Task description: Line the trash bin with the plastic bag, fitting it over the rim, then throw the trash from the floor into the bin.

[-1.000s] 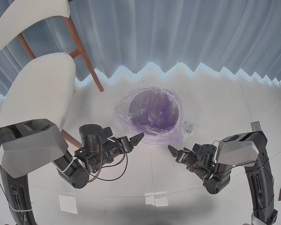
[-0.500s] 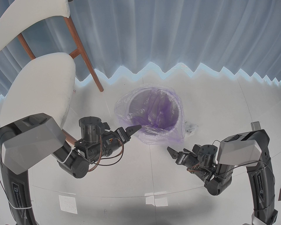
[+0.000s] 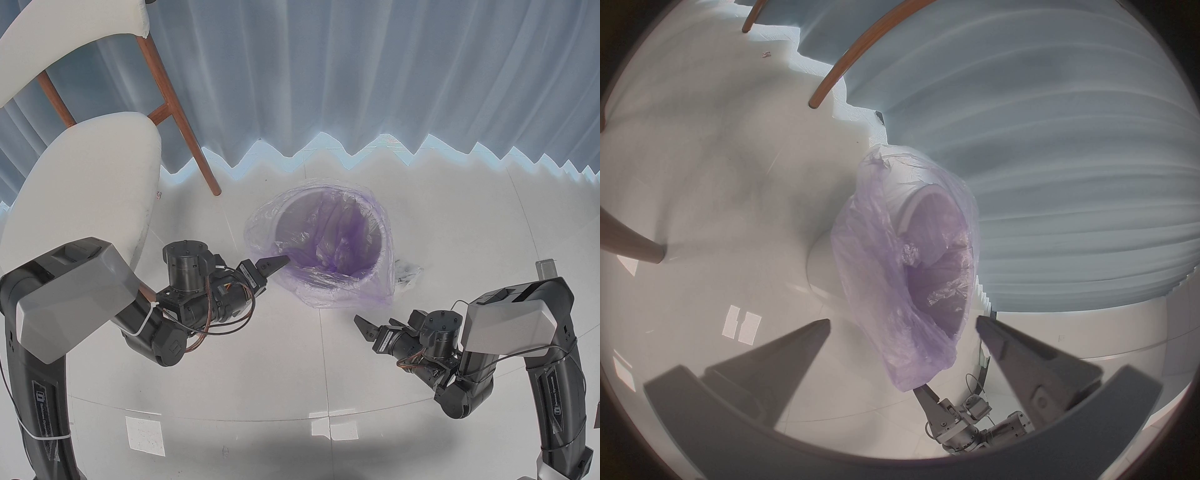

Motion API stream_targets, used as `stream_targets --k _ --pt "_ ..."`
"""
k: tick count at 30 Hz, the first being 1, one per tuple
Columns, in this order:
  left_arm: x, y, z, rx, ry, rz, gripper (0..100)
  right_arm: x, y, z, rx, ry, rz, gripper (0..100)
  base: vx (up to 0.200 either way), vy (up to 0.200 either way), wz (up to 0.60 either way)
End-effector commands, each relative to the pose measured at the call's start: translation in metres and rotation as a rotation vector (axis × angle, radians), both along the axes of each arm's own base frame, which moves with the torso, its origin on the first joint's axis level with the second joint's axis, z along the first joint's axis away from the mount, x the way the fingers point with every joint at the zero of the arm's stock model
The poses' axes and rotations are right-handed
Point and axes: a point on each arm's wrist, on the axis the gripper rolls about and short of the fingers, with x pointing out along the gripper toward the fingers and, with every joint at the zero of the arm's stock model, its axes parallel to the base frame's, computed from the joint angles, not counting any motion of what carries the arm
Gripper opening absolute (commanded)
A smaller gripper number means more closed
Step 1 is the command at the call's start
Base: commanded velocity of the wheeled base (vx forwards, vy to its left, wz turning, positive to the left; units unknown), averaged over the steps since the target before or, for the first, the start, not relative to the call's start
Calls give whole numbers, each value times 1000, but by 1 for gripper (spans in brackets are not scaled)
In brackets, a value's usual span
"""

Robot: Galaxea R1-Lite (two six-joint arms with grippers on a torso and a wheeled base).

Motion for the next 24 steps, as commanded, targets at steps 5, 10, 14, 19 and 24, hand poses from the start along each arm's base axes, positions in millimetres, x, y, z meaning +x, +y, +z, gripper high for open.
stream_targets --k 5,10,14,19,24 --pt "5 -2 -11 7 17 1 0 -1 3 -3 0 -4 6 100 0 0 0" --pt "4 -1 -12 8 20 3 0 0 2 -3 -6 -8 6 100 0 0 0" --pt "4 -1 -13 17 24 1 0 -1 2 -5 -8 0 6 100 0 0 0" --pt "5 0 -11 12 11 5 0 0 2 -6 -8 1 6 100 0 0 0" --pt "0 -1 -7 15 3 2 0 0 2 -9 -10 7 6 100 0 0 0"
